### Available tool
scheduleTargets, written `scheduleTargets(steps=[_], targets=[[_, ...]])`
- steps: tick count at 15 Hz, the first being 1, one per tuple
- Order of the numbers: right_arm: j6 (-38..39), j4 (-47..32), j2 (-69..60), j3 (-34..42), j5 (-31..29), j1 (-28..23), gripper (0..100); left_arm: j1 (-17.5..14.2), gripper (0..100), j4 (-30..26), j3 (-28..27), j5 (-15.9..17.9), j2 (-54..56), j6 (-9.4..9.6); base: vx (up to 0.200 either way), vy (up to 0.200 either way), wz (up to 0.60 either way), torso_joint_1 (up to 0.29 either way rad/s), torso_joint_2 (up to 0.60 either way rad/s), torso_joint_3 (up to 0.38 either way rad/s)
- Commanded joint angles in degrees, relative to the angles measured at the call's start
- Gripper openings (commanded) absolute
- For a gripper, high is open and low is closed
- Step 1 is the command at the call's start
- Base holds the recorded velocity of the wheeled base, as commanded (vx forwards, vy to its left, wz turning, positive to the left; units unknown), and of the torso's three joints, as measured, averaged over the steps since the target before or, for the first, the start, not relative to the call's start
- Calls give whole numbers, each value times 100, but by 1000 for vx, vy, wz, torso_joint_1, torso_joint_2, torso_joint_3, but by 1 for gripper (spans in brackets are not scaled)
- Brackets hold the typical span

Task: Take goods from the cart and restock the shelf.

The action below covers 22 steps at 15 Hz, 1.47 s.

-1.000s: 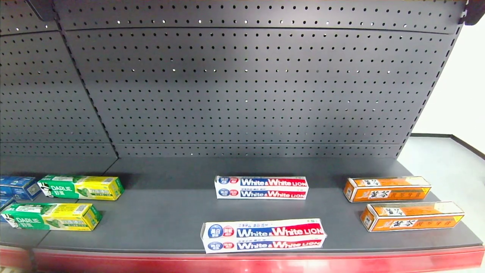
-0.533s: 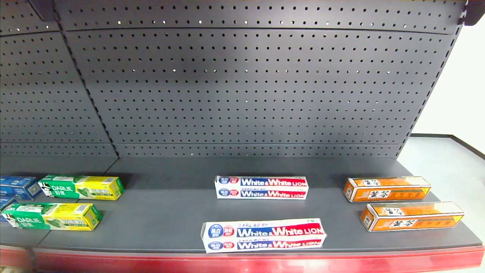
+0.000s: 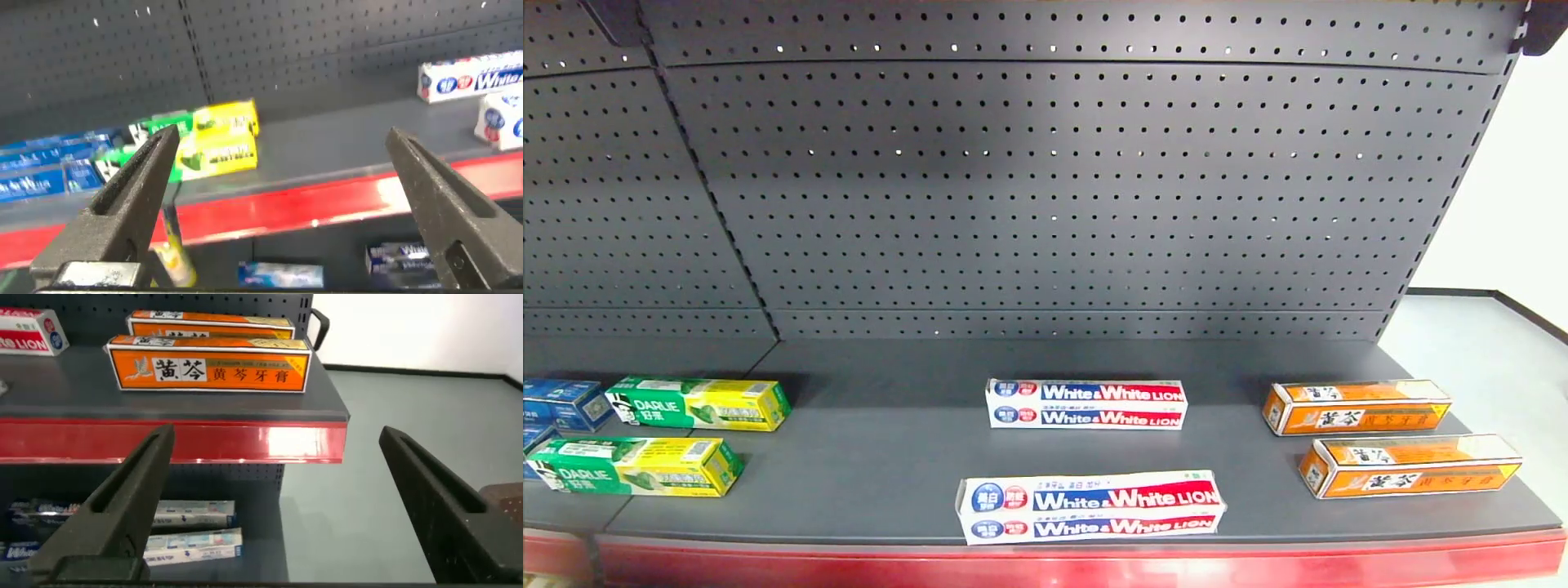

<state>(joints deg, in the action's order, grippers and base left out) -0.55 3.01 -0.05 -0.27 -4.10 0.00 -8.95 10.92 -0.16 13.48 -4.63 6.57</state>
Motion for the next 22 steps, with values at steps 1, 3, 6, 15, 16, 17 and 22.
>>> scheduleTargets(steps=[1,3,6,15,16,17,22], targets=[[169,-11,5,18,-56,0,100,-2,100,-125,16,286,-29,-77,0,0,0,0,0,0],[187,-310,5,9,14,0,100,-2,100,-706,16,102,-29,64,0,0,0,0,0,0],[169,-292,5,18,23,0,100,-2,100,-758,7,-1401,-29,-130,0,0,0,0,0,0],[72,-292,5,9,67,0,100,1027,100,-960,-63,-997,112,-270,0,0,0,0,0,0],[72,-292,5,9,67,0,100,1035,100,-1022,-81,-1252,164,-270,0,0,0,0,0,0],[72,-292,5,9,67,0,100,833,100,-1119,-125,-1304,411,-297,0,0,0,0,0,0],[72,-292,5,18,67,0,100,868,100,-1127,-125,-1102,463,-1589,0,0,0,0,0,0]])
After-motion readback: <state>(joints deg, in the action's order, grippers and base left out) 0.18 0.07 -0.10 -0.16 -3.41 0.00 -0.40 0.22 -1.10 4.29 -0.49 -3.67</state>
